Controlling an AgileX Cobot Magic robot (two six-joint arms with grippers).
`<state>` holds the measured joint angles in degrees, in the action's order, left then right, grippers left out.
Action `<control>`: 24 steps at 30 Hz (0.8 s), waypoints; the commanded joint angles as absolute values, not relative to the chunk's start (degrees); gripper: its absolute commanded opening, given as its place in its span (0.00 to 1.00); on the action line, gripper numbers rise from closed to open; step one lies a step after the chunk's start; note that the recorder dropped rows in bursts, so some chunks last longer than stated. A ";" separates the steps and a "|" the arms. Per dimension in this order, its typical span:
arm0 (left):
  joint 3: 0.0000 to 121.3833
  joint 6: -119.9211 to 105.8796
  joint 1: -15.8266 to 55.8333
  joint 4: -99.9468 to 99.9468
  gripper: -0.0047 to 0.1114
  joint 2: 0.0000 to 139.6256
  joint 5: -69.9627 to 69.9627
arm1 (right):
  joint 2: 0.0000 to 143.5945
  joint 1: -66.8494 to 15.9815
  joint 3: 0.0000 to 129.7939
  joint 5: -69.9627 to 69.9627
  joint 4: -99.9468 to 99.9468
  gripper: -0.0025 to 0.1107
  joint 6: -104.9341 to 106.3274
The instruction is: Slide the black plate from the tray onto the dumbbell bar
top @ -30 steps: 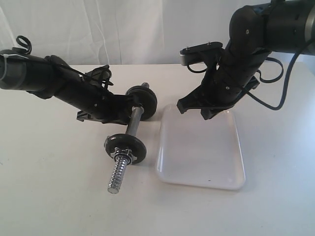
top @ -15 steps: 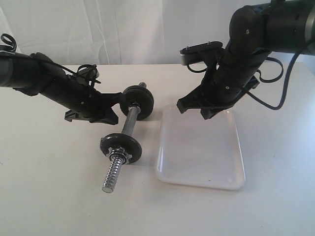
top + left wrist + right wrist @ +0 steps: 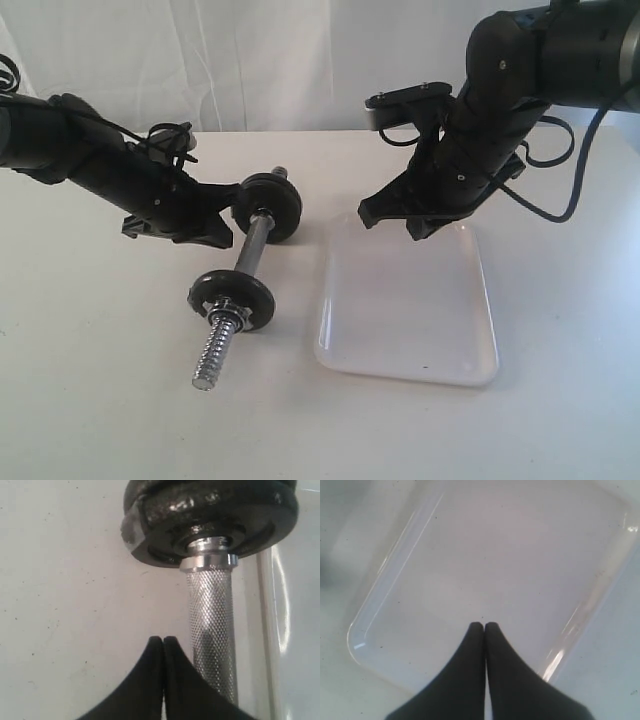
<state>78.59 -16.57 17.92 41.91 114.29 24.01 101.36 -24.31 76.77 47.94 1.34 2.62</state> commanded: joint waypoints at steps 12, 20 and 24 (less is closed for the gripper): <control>74.40 -17.11 17.94 41.88 0.04 113.56 23.48 | 100.80 -23.96 76.56 47.66 1.49 0.02 2.67; 74.40 -18.17 18.07 41.88 0.04 113.56 23.87 | 100.80 -23.96 76.56 47.66 1.49 0.02 2.67; 74.40 -18.17 18.07 42.50 0.04 113.56 23.84 | 100.80 -23.96 76.56 47.66 1.49 0.02 2.67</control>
<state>74.76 -18.03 17.92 40.99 114.29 22.55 101.36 -24.31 76.77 47.80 1.34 2.62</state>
